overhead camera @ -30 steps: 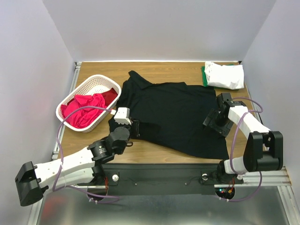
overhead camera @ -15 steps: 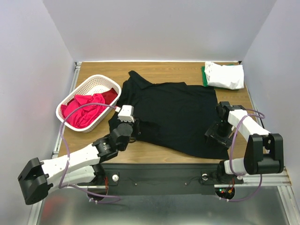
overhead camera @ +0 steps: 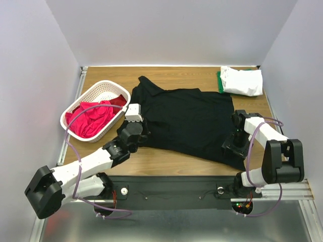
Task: Fold and stack the t-shirts
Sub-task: Fold the tshirt
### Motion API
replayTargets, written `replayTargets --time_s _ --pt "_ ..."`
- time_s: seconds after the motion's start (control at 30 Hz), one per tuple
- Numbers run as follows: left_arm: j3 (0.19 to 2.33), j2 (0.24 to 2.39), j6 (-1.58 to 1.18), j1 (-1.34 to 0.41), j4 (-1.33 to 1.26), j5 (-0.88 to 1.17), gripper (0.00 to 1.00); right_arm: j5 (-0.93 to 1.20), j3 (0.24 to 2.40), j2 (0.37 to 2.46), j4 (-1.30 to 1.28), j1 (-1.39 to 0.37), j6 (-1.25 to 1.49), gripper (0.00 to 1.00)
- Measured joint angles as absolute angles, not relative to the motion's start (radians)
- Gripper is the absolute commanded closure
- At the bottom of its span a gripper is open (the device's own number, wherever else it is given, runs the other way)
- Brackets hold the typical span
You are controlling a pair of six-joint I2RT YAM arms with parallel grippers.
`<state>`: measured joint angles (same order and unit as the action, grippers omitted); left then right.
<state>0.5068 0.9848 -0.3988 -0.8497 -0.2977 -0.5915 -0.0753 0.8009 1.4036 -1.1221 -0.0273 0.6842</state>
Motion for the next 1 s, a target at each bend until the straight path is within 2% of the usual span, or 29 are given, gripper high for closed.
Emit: replayTargets --time_s 0.23,0.5,0.77,1.0 --pt "0.533 1.024 -0.392 -0.793 -0.314 -0.566 1.0 -0.075 0.773 1.417 -1.11 -0.028 0.681 0.33" --pt "0.533 1.032 -0.39 -0.764 -0.318 -0.542 1.0 -0.068 0.769 1.43 -1.108 -0.028 0.678 0.28" --pt "0.533 1.033 -0.39 -0.756 -0.318 -0.522 1.0 -0.047 0.738 1.447 -1.089 -0.051 0.696 0.42" --pt "0.533 1.033 -0.39 -0.755 -0.318 -0.511 1.0 -0.031 0.717 1.45 -1.062 -0.131 0.743 0.39"
